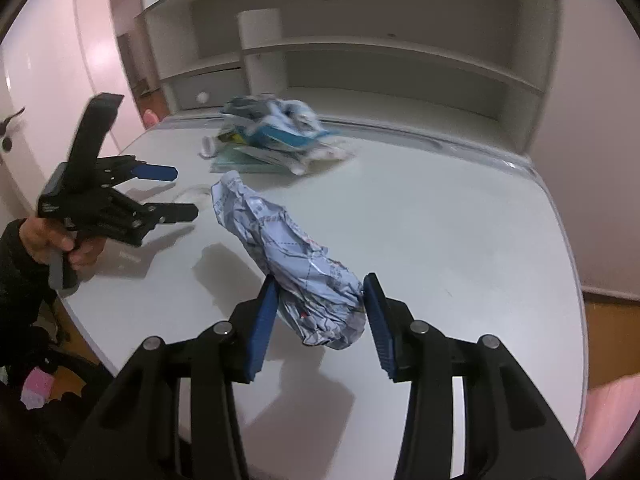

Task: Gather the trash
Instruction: 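Grasp the crumpled foil wrapper with the right tool while the left tool grasps the clear ring, then carry the wrapper and ring over the bin and open both tools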

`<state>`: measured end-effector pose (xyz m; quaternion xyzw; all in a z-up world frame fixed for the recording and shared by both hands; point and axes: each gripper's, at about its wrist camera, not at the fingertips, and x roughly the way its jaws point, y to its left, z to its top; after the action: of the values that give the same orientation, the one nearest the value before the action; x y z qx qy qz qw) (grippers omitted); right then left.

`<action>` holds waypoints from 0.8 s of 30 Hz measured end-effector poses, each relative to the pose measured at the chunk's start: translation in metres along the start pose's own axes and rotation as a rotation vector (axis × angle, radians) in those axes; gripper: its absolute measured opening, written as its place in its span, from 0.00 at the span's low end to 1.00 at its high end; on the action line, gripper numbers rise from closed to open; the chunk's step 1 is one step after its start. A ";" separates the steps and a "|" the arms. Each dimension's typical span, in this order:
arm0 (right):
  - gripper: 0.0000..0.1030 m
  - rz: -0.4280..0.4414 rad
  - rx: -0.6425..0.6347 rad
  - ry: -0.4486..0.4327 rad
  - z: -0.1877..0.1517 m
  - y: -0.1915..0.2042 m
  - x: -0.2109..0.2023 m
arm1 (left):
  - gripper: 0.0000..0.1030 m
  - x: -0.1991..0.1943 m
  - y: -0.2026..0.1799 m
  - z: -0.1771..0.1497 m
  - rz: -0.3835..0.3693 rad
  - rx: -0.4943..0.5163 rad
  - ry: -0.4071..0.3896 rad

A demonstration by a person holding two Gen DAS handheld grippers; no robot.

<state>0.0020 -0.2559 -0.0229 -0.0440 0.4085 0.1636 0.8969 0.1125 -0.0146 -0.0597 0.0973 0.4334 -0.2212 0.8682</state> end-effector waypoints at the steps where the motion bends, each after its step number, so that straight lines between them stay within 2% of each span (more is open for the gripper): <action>1: 0.42 -0.009 0.015 -0.003 -0.006 -0.004 -0.004 | 0.77 0.005 -0.002 0.002 0.015 0.007 0.015; 3: 0.42 -0.024 0.055 -0.014 -0.017 -0.016 -0.015 | 0.63 0.008 -0.007 0.003 0.047 0.027 0.013; 4: 0.42 -0.033 0.077 -0.022 -0.023 -0.022 -0.022 | 0.36 0.005 -0.011 0.004 0.046 0.028 0.009; 6: 0.42 -0.069 0.147 -0.053 -0.038 -0.040 -0.040 | 0.37 -0.001 -0.030 0.010 0.027 0.047 0.016; 9: 0.42 -0.138 0.270 -0.088 -0.065 -0.070 -0.065 | 0.37 -0.010 -0.081 0.017 -0.012 0.144 -0.036; 13: 0.42 -0.300 0.468 -0.102 -0.118 -0.123 -0.102 | 0.37 -0.010 -0.187 0.030 -0.181 0.268 -0.084; 15: 0.42 -0.388 0.574 -0.096 -0.151 -0.150 -0.121 | 0.37 -0.013 -0.252 0.034 -0.301 0.344 -0.103; 19: 0.42 -0.554 0.779 -0.075 -0.229 -0.195 -0.154 | 0.37 -0.017 -0.356 0.028 -0.480 0.466 -0.127; 22: 0.42 -0.619 0.909 -0.041 -0.282 -0.219 -0.163 | 0.37 -0.003 -0.428 0.011 -0.575 0.541 -0.113; 24: 0.42 -0.652 0.998 -0.003 -0.324 -0.237 -0.161 | 0.37 0.016 -0.466 -0.005 -0.632 0.568 -0.049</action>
<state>-0.2514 -0.5892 -0.1300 0.2598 0.4003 -0.3320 0.8137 -0.1011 -0.4293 -0.0654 0.1899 0.3428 -0.5894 0.7065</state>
